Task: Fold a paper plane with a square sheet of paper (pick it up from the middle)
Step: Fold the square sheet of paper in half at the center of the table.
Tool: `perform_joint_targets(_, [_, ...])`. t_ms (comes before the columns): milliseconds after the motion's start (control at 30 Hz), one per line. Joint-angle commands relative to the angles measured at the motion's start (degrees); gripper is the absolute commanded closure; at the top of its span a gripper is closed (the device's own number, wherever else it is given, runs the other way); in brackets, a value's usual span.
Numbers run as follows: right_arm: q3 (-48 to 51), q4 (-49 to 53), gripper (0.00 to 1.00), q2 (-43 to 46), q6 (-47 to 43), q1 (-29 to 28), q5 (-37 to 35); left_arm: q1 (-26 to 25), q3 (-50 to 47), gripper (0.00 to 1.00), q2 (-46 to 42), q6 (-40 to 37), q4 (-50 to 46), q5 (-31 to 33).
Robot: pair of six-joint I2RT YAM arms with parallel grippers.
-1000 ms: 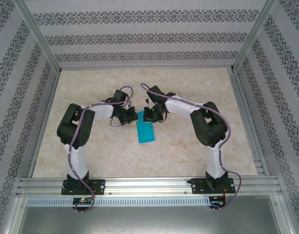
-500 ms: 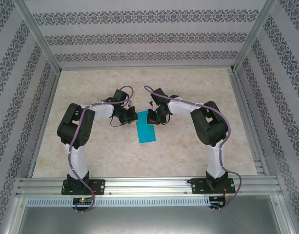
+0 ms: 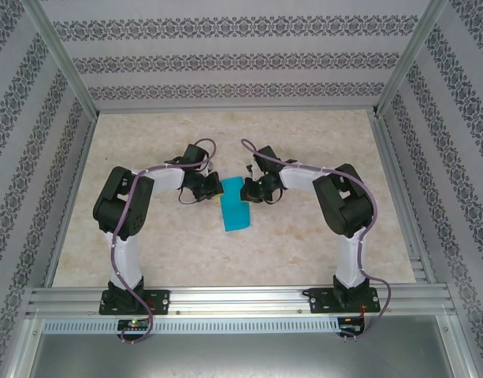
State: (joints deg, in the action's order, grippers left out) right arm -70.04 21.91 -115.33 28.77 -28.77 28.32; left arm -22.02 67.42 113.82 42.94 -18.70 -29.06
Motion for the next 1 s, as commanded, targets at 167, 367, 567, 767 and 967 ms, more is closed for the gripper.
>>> perform_joint_targets(167, [1.22, -5.54, 0.88, 7.12, 3.42, 0.82, 3.51, -1.78, -2.07, 1.0, 5.49, -2.81, -7.82, 9.59])
perform_joint_targets(367, [-4.11, -7.93, 0.89, 1.23, 6.78, -1.38, 3.25, -1.99, -1.85, 1.0, 5.98, -2.87, -8.46, 9.82])
perform_joint_targets(567, [-4.58, -9.95, 0.9, -3.06, 7.94, -0.48, 2.56, -2.0, -1.68, 1.0, 6.15, -2.71, -8.64, 10.12])
perform_joint_targets(767, [-2.48, -10.48, 0.9, -4.82, 8.77, 1.71, -0.71, -2.01, -2.07, 1.0, 6.33, -2.81, -9.33, 10.77])
perform_joint_targets(967, [1.62, -13.43, 0.9, -3.7, 10.82, 4.88, -1.67, -1.98, -2.59, 1.0, 6.58, -3.25, -9.59, 11.15])
